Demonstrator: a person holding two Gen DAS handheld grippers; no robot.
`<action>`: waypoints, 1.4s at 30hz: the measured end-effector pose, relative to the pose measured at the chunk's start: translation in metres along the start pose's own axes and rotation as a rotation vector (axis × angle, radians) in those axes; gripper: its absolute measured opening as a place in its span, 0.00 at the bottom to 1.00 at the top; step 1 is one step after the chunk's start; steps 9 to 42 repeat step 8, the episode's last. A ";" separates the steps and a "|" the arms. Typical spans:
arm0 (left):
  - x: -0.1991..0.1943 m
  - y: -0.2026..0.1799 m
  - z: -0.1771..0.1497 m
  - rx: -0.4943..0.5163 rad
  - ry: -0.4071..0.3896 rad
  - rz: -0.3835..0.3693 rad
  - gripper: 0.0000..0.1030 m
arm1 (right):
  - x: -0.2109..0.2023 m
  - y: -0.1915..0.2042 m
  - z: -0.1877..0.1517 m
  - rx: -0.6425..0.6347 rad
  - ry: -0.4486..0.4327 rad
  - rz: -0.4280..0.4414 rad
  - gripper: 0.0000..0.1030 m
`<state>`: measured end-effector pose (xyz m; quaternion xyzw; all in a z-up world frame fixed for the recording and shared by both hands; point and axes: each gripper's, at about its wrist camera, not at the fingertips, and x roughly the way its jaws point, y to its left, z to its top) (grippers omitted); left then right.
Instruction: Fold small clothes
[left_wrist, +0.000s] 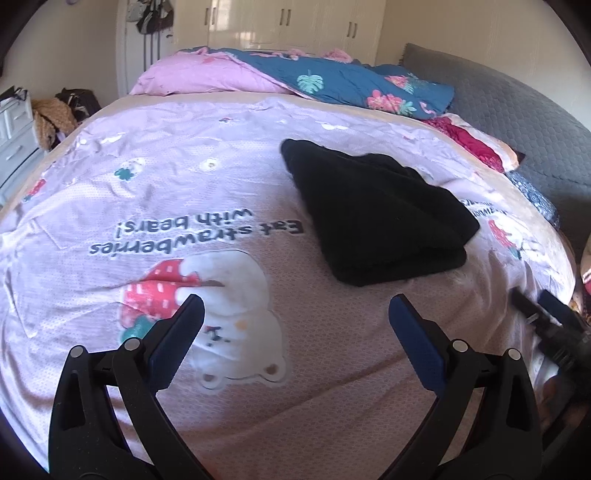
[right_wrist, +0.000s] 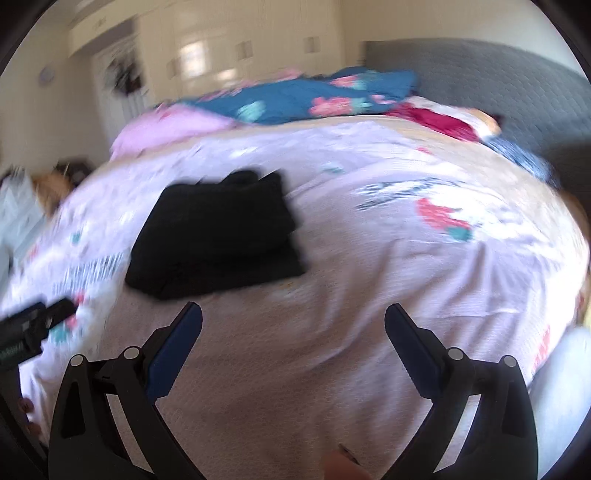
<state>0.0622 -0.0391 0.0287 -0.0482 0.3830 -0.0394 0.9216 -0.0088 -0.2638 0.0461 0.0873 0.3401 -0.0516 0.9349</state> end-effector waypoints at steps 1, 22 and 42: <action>-0.001 0.011 0.004 -0.025 0.003 0.009 0.91 | -0.004 -0.018 0.006 0.051 -0.016 -0.023 0.96; -0.003 0.183 0.035 -0.258 0.014 0.299 0.91 | -0.038 -0.249 -0.007 0.393 -0.074 -0.602 0.96; -0.003 0.183 0.035 -0.258 0.014 0.299 0.91 | -0.038 -0.249 -0.007 0.393 -0.074 -0.602 0.96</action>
